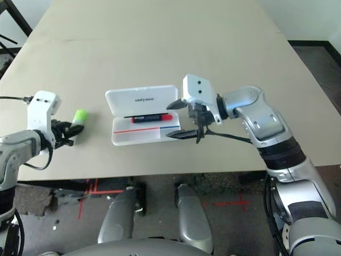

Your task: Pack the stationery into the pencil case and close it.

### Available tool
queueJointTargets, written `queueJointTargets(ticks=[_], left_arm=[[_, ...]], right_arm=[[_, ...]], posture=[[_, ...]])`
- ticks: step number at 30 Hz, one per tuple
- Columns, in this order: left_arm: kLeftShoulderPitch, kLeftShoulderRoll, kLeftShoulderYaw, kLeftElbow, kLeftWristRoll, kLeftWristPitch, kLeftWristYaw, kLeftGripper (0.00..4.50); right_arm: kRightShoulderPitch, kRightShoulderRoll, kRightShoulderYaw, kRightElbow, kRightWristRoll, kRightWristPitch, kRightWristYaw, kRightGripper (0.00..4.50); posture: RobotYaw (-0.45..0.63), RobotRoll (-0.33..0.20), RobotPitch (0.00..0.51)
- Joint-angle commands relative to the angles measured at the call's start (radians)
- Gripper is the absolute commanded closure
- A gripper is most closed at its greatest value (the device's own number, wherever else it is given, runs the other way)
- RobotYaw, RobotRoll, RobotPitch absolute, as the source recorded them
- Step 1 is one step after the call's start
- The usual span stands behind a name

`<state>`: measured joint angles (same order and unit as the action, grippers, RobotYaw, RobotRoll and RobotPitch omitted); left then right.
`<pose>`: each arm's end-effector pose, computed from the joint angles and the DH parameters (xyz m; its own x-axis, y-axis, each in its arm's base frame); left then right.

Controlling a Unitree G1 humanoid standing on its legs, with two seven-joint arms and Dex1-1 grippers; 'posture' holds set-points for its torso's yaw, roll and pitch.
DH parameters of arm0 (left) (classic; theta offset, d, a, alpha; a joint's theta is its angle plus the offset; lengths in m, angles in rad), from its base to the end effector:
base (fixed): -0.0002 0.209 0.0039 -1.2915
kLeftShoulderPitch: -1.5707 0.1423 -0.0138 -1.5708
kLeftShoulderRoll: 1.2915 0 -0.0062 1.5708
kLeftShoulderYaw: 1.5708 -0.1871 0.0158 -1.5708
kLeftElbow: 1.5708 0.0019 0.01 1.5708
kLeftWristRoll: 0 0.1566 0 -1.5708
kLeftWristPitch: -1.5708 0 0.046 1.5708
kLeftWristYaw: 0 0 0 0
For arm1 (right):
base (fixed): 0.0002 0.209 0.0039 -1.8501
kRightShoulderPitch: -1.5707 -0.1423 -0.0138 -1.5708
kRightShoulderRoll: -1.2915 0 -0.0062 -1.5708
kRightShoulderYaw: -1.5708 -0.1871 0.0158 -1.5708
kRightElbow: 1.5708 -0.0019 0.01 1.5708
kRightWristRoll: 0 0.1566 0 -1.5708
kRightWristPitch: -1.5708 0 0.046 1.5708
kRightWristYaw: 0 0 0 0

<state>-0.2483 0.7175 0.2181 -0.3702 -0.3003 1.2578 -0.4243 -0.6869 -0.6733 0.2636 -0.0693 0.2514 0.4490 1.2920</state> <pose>0.2277 0.2685 0.1785 0.8041 -0.0774 -0.5894 0.2127 0.9633 0.1638 0.3044 -0.1755 0.2180 0.1433 0.8736 -0.4651 -0.9618 0.0123 -0.2733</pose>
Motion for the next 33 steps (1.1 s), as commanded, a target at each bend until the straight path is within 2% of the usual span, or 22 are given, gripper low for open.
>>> queueJointTargets(ticks=[1, 5, 7, 10, 13, 17, 22, 28, 33], left_arm=[[0.029, 0.061, 0.018, 0.022, -0.014, -0.010, -0.044, 3.41], [0.103, 0.148, 0.030, 0.019, -0.022, -0.138, -0.141, 3.41], [0.158, 0.190, 0.049, -0.015, -0.059, -0.252, -0.256, 3.41], [0.237, 0.258, 0.058, -0.097, -0.129, -0.292, -0.395, 3.41], [0.248, 0.288, 0.040, -0.144, -0.157, -0.320, -0.442, 3.41], [0.200, 0.311, -0.005, -0.201, -0.185, -0.324, -0.469, 3.41], [0.089, 0.335, -0.118, -0.238, -0.178, -0.345, -0.487, 3.41], [-0.038, 0.327, -0.216, -0.226, -0.176, -0.367, -0.510, 3.41], [-0.126, 0.289, -0.337, -0.223, -0.155, -0.385, -0.521, 3.41]], right_arm=[[0.014, -0.014, -0.003, 0.008, -0.004, -0.003, -0.003, 0.00], [0.018, -0.017, -0.002, 0.013, -0.007, -0.008, -0.006, 0.00], [0.019, -0.020, -0.003, 0.021, -0.011, -0.016, -0.007, 0.00], [0.015, -0.021, 0.001, 0.047, -0.027, -0.040, -0.009, 0.00], [0.014, -0.018, 0.006, 0.072, -0.040, -0.061, -0.010, 0.00], [0.017, -0.020, 0.007, 0.092, -0.047, -0.072, -0.004, 0.00], [0.021, -0.029, 0.005, 0.117, -0.060, -0.087, 0.005, 0.00], [0.028, -0.036, 0.001, 0.122, -0.071, -0.093, 0.006, 0.00], [0.039, -0.044, -0.001, 0.114, -0.077, -0.090, 0.001, 0.00]], posture=[[0.01, 0.000, 0.215], [0.01, 0.000, 0.214], [0.02, 0.000, 0.213], [0.02, 0.000, 0.211], [0.02, 0.000, 0.209], [0.02, 0.000, 0.207], [0.03, 0.000, 0.206], [0.01, 0.000, 0.202], [0.00, 0.000, 0.200]])
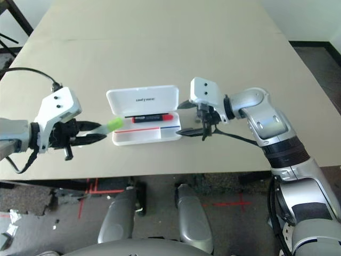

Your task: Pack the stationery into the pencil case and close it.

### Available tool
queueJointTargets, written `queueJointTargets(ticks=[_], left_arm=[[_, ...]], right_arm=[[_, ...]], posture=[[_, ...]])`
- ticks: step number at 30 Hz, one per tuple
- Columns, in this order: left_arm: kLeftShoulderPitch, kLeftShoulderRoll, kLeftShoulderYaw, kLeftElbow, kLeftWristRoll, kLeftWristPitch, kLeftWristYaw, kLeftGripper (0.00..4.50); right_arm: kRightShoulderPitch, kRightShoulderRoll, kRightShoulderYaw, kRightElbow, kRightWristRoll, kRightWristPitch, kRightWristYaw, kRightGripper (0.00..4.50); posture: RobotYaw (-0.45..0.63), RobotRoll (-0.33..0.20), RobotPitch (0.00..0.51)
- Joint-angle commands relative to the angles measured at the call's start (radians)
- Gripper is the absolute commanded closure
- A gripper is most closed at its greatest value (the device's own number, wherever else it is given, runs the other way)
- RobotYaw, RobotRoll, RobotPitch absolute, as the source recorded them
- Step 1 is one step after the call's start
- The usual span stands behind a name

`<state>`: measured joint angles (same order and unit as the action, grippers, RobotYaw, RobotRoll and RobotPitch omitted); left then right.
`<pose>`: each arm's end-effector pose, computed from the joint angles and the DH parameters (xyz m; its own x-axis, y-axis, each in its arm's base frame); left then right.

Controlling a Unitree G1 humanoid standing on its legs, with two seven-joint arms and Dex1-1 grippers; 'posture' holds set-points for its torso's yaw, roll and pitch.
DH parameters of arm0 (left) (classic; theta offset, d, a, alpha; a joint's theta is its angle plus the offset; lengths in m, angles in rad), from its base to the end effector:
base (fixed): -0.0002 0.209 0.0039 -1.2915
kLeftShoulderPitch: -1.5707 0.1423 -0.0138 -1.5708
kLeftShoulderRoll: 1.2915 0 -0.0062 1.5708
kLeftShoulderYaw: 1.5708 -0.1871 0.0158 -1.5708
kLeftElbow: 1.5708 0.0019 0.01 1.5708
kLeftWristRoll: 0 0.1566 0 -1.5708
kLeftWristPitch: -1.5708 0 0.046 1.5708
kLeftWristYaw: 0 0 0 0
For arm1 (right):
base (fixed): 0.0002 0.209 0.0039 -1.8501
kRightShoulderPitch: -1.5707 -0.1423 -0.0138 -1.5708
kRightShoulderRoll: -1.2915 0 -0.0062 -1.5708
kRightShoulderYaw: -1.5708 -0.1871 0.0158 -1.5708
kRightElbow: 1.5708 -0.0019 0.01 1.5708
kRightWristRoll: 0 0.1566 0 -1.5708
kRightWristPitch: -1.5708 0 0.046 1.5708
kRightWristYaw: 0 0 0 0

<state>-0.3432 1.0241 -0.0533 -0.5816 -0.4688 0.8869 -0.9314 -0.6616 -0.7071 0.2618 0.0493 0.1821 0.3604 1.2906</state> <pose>0.2241 0.2138 0.2257 0.4494 -0.6664 -0.5950 0.8919 0.3715 0.2577 0.3126 -0.1984 0.2029 0.2210 0.8224 -0.5242 -0.9581 0.0827 -0.2741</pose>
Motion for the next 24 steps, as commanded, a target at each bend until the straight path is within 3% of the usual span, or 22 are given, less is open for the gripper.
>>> queueJointTargets(ticks=[1, 8, 24], left_arm=[[-0.056, -0.032, -0.096, -0.008, 0.021, -0.017, -0.015, 3.41], [-0.166, -0.094, -0.253, 0.052, 0.112, -0.063, -0.016, 3.41], [-0.282, -0.206, -0.429, 0.153, 0.299, -0.154, -0.037, 3.41]], right_arm=[[0.015, -0.011, 0.001, -0.005, -0.010, -0.002, -0.001, 0.00], [0.028, -0.013, -0.002, -0.015, -0.016, -0.002, -0.015, 0.00], [0.046, -0.020, -0.002, -0.025, -0.022, -0.006, -0.038, 0.00]], posture=[[-0.02, 0.000, 0.198], [-0.04, 0.000, 0.195], [-0.05, 0.000, 0.192]])
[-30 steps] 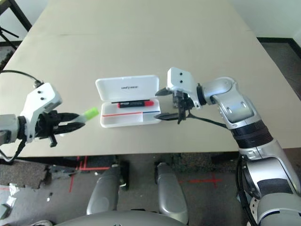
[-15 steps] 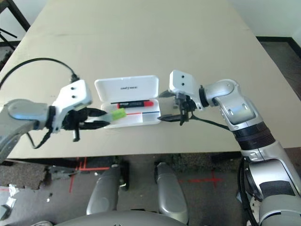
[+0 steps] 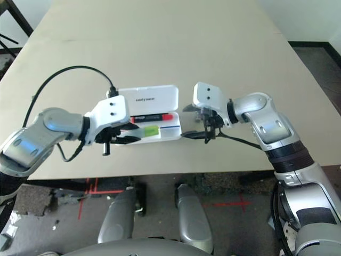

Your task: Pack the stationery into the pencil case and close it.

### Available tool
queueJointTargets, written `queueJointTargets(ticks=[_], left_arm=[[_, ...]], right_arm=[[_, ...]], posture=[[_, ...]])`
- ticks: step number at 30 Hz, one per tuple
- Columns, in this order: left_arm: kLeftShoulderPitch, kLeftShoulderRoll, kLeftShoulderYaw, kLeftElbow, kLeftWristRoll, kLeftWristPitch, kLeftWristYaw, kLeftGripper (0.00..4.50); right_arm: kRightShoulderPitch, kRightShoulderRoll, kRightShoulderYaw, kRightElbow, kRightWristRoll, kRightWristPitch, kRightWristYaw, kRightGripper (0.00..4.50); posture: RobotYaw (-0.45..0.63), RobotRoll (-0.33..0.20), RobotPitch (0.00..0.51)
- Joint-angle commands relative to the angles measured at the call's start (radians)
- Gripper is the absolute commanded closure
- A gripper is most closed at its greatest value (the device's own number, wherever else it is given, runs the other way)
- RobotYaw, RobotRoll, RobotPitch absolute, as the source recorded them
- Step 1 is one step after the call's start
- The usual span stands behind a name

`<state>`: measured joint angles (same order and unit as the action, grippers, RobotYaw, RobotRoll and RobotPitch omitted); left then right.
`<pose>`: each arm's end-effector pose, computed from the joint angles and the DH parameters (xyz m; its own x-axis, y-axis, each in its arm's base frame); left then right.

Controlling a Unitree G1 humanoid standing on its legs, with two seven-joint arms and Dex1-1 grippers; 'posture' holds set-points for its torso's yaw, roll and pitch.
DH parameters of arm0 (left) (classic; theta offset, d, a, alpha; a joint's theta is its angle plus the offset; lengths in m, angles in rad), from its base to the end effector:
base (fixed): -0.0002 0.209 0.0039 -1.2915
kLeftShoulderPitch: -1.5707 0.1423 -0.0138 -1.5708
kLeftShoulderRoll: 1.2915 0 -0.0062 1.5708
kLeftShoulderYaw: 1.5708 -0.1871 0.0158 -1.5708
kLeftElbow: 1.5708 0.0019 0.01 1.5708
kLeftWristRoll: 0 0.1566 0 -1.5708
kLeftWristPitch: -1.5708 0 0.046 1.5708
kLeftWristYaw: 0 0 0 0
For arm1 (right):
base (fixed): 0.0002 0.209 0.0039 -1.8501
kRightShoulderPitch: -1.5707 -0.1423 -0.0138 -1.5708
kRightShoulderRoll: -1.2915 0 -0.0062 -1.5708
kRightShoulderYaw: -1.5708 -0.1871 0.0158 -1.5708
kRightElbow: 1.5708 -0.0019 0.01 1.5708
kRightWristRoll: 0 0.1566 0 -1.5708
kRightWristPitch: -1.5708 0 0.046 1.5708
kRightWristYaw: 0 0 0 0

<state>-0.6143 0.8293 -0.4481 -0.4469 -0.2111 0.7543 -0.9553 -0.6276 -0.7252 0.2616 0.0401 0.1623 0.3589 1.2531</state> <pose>0.2569 0.1483 0.2080 0.3430 -0.6994 -0.6271 0.9219 0.1225 0.3676 0.3092 -0.2040 0.1962 0.2650 0.7967 -0.5432 -0.9512 0.1235 -0.2828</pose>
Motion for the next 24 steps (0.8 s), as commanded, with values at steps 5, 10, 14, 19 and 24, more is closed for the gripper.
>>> queueJointTargets(ticks=[5, 10, 14, 19, 24], left_arm=[[-0.016, -0.025, -0.047, 0.042, 0.080, -0.035, -0.026, 3.41], [-0.010, -0.026, -0.047, 0.045, 0.098, -0.038, -0.044, 3.41], [-0.006, -0.030, -0.042, 0.044, 0.109, -0.037, -0.050, 3.41], [-0.003, -0.025, -0.035, 0.044, 0.118, -0.037, -0.053, 1.95], [0.004, -0.018, -0.011, 0.027, 0.102, -0.026, -0.061, 0.08]], right_arm=[[0.016, 0.000, -0.002, -0.023, -0.001, -0.001, -0.003, 0.00], [0.020, 0.000, -0.001, -0.025, -0.002, -0.001, -0.006, 0.00], [0.021, 0.001, 0.000, -0.028, -0.002, -0.001, -0.008, 0.00], [0.022, 0.001, 0.001, -0.030, -0.002, 0.000, -0.011, 0.00], [0.023, 0.002, 0.003, -0.029, -0.002, -0.001, -0.011, 0.00]], posture=[[-0.06, 0.000, 0.195], [-0.06, 0.000, 0.196], [-0.06, 0.000, 0.197], [-0.06, 0.000, 0.199], [-0.05, 0.000, 0.202]])
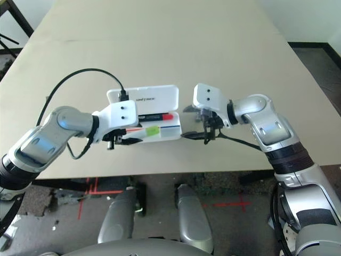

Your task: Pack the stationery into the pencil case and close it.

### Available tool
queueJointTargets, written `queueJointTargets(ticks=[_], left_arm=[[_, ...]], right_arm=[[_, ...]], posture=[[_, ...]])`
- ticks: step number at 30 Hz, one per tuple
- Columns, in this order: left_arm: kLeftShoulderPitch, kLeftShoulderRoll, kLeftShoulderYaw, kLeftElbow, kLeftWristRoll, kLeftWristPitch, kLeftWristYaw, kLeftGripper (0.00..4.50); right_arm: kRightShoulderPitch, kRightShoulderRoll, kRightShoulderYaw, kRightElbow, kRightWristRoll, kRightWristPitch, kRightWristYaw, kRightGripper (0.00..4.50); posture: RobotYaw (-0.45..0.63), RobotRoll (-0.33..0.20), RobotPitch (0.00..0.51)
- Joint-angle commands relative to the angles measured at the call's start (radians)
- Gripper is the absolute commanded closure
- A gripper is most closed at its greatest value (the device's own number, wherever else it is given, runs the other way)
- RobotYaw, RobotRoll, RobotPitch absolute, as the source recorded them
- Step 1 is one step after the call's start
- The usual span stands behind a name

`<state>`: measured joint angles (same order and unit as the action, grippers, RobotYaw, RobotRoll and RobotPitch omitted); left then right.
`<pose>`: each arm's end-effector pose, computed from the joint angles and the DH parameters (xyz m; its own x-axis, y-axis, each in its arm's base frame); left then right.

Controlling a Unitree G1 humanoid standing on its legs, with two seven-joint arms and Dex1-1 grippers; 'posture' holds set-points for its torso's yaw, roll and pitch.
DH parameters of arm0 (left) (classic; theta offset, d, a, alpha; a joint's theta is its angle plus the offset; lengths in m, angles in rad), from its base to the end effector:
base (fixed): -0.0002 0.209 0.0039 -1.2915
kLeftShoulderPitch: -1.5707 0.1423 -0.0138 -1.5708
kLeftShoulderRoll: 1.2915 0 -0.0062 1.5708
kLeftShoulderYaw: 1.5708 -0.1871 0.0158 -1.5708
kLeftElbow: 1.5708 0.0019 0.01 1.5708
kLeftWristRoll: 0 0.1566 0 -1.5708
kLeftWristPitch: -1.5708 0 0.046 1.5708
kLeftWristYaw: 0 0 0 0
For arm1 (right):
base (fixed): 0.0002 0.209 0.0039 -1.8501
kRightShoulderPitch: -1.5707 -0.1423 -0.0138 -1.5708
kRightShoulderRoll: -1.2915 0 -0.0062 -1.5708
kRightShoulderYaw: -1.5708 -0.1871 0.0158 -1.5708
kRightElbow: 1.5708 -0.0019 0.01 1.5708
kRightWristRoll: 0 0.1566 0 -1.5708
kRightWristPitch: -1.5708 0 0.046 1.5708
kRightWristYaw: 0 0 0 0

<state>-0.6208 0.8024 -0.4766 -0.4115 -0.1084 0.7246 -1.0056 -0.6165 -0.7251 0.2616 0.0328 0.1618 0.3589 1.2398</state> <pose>0.2616 0.1451 0.2036 0.3431 -0.6676 -0.6608 0.9171 0.0861 0.3892 0.3078 -0.2039 0.1938 0.2731 0.7952 -0.5413 -0.9494 0.1320 -0.2850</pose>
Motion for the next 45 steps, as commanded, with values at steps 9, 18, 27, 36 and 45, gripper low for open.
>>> queueJointTargets(ticks=[9, 18, 27, 36, 45], left_arm=[[0.075, 0.051, 0.212, -0.040, -0.107, -0.046, -0.052, 0.03], [0.168, 0.142, 0.387, -0.057, -0.177, -0.075, -0.072, 0.03], [0.183, 0.123, 0.385, -0.058, -0.180, -0.073, -0.049, 0.03], [0.147, 0.107, 0.356, -0.015, -0.160, -0.096, -0.050, 0.03], [0.132, 0.104, 0.339, 0.003, -0.152, -0.110, -0.047, 0.03]], right_arm=[[0.008, -0.009, -0.011, -0.010, 0.006, -0.001, 0.009, 0.00], [0.057, -0.013, -0.123, -0.121, 0.114, 0.159, -0.061, 0.00], [0.024, 0.049, -0.276, -0.222, 0.163, 0.604, -0.392, 0.00], [-0.040, 0.198, -0.377, -0.199, 0.143, 0.824, -0.704, 0.00], [-0.088, 0.279, -0.337, -0.191, 0.105, 0.832, -0.866, 0.00]], posture=[[-0.05, 0.000, 0.207], [-0.04, 0.000, 0.214], [-0.07, 0.000, 0.222], [-0.09, 0.000, 0.219], [-0.10, 0.000, 0.216]])
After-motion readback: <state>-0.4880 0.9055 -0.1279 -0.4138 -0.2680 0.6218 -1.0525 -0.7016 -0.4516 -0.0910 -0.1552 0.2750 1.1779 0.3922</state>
